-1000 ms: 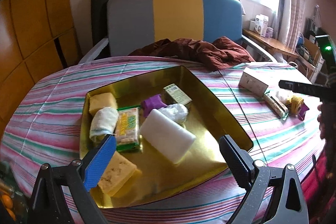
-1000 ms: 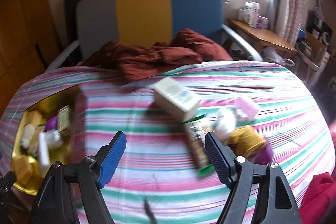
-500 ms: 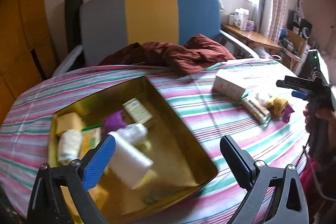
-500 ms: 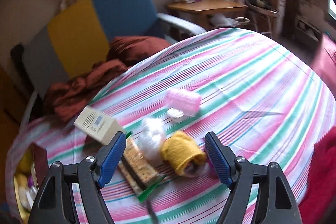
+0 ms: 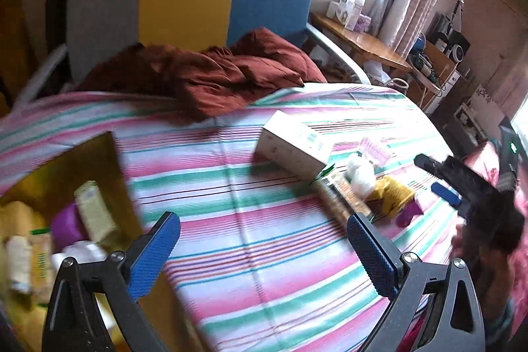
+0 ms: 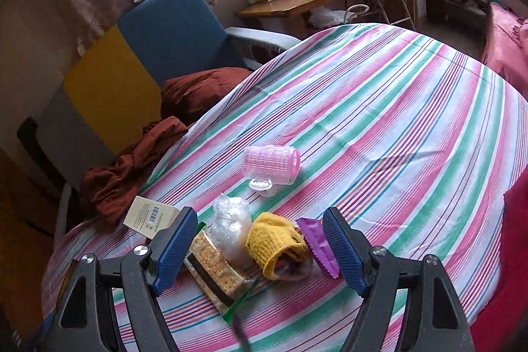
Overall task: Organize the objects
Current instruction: 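Grasp the cream barcode box with the left tool while the right reaches the purple foil packet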
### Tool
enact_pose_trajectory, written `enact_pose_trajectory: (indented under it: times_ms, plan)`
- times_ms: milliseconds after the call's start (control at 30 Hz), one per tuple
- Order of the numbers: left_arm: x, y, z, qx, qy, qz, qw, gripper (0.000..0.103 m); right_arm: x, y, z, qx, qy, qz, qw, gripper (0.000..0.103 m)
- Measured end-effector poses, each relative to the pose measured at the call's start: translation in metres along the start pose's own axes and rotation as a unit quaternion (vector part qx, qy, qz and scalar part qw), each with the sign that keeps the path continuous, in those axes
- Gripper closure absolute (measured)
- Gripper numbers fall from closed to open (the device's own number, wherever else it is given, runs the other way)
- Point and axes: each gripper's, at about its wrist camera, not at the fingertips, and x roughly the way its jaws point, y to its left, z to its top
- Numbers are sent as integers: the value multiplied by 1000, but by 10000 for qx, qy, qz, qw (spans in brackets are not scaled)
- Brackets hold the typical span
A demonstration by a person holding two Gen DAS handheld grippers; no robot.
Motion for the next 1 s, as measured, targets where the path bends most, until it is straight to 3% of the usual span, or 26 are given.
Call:
enact_pose_trajectory:
  times_ms: [333,467,633,767,1000]
  plan:
    - [71,-12,42,-817,468,-273,9952,2,2,-5,1,117,64,179,9998,11]
    - [97,-14,58,-1179,596,-206,9910,2,7,-5,1,140,182,225,9995,11]
    - [126,-14,74,-1693,747,-238,9824,1,9,-8,1,192,234,274,9992,3]
    - [150,-11,78,-2131,1079,-312,9706,1,10,-11,2,292,258,331,9987,3]
    - [177,-13,79,-2135,1342,-25,9677,1,12,-15,2,410,298,374,9980,3]
